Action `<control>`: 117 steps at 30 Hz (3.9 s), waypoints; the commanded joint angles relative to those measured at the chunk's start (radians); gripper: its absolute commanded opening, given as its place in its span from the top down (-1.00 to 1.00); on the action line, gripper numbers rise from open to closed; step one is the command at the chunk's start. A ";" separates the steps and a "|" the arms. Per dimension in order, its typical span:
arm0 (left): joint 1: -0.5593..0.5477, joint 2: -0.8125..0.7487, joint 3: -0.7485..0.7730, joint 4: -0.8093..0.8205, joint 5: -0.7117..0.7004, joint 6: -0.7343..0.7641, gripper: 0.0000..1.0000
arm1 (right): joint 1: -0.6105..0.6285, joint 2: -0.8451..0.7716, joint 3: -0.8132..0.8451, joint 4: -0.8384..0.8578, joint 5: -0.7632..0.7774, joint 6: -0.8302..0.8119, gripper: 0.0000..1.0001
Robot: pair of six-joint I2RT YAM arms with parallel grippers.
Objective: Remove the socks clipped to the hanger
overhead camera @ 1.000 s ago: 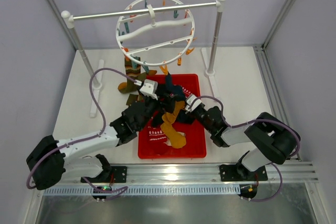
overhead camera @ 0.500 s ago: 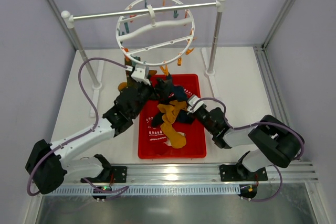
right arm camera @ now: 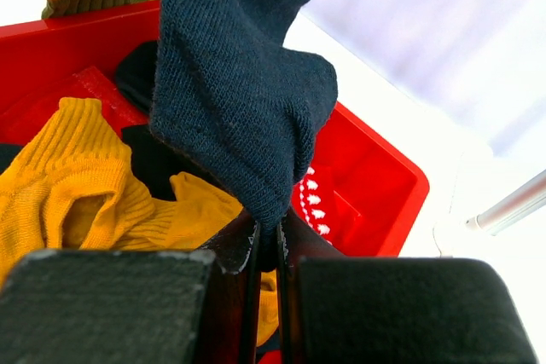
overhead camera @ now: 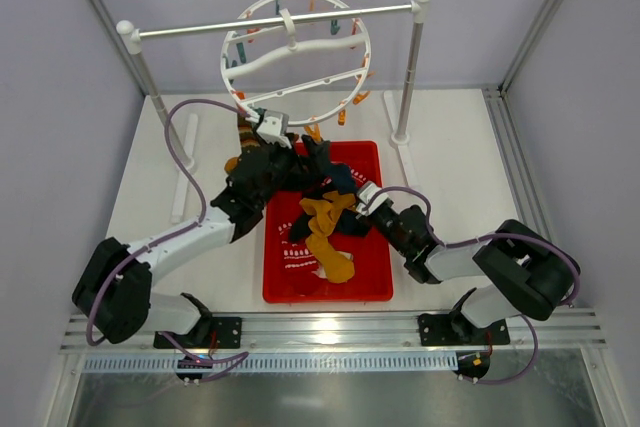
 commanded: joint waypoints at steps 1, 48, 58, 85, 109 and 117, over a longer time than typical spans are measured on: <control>0.001 0.014 0.043 0.129 0.002 -0.007 -0.99 | 0.005 -0.009 -0.001 0.412 -0.004 -0.004 0.86; -0.025 -0.141 -0.053 -0.112 0.015 0.035 -0.99 | 0.109 -0.440 -0.099 0.231 0.092 -0.011 0.85; -0.039 -0.452 -0.222 -0.175 -0.063 -0.008 -0.99 | 0.166 -0.664 -0.005 -0.263 0.135 0.070 0.84; -0.037 -0.511 -0.256 -0.190 -0.245 -0.002 -0.99 | 0.169 -0.556 0.242 -0.930 0.148 0.340 -0.99; -0.019 -0.604 -0.315 -0.158 -0.306 0.025 -0.99 | 0.169 0.202 0.375 0.131 -0.179 0.352 -0.99; -0.008 -0.604 -0.318 -0.158 -0.292 0.022 -0.99 | 0.169 0.347 0.493 0.194 -0.096 0.383 -0.94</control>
